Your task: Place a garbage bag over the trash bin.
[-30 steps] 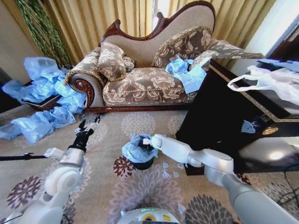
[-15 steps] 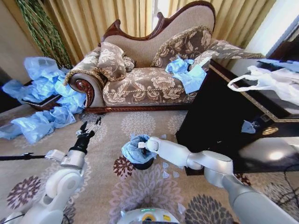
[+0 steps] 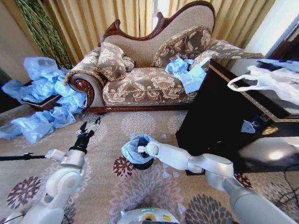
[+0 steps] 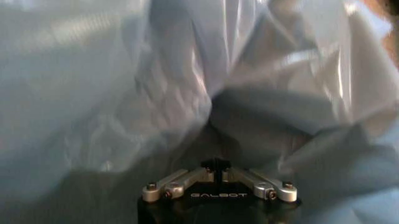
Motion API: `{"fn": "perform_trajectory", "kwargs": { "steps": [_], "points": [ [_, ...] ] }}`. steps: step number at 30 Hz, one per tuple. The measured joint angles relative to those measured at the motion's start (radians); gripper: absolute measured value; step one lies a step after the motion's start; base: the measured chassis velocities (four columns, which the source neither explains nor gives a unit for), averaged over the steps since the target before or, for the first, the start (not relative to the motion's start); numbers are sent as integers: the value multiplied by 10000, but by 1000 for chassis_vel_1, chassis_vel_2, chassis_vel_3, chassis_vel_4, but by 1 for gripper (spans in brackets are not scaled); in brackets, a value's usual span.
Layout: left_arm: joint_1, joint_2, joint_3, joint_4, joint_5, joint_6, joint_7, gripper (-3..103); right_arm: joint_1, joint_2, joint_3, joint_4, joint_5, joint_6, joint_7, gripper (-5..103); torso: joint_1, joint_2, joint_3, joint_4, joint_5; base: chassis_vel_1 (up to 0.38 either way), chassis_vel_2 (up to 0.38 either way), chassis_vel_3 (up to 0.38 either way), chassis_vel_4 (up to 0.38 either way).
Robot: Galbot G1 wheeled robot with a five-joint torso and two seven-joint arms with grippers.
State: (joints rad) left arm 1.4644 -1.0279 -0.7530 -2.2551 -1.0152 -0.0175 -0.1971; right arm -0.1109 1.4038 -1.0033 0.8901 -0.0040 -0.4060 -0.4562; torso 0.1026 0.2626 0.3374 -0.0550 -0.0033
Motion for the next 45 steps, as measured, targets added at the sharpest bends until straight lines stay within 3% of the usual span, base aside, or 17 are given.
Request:
{"fn": "perform_trajectory", "kwargs": {
  "steps": [5, 11, 19, 22, 26, 37, 45],
  "points": [
    [-118, 57, 70, 114, -67, 8, -1, 100, -164, -503, -233, 316, -157, -40, -28, 0, 0, 0, 1, -4, 0, 0, 0, 0, 0],
    [-166, 24, 227, 143, -48, 17, -2, 100, -236, -614, -209, 536, -72, -115, -7, 0, 0, 0, 0, -5, -1, 0, 0, 0, 0],
    [-19, -20, 180, 42, -33, 26, -15, 100, -262, 523, 92, 130, 276, -160, 153, 0, 0, 0, 0, 1, -1, 0, 0, 0, 0],
    [300, -63, 16, -127, -31, 31, -16, 100, -365, 1311, 429, -674, 243, -54, 237, 0, 0, 0, 0, -1, -2, 0, 0, 0, 0],
    [536, -76, -119, -225, -31, 29, -9, 100, -405, 1557, 697, -1099, -4, 34, 275, 0, 0, 0, 0, 1, -2, 0, 0, 0, 0],
    [174, -74, 28, -229, -86, 63, -62, 100, -317, 152, 412, -464, 74, -217, 297, 0, 0, 0, 0, -9, 0, 0, 0, 0, 0],
    [257, -102, 61, -198, -108, 89, -75, 100, -427, 243, 616, -197, -13, -193, 346, 0, 0, 0, 0, -2, 0, 0, 0, 0, 0]
  ]
}}
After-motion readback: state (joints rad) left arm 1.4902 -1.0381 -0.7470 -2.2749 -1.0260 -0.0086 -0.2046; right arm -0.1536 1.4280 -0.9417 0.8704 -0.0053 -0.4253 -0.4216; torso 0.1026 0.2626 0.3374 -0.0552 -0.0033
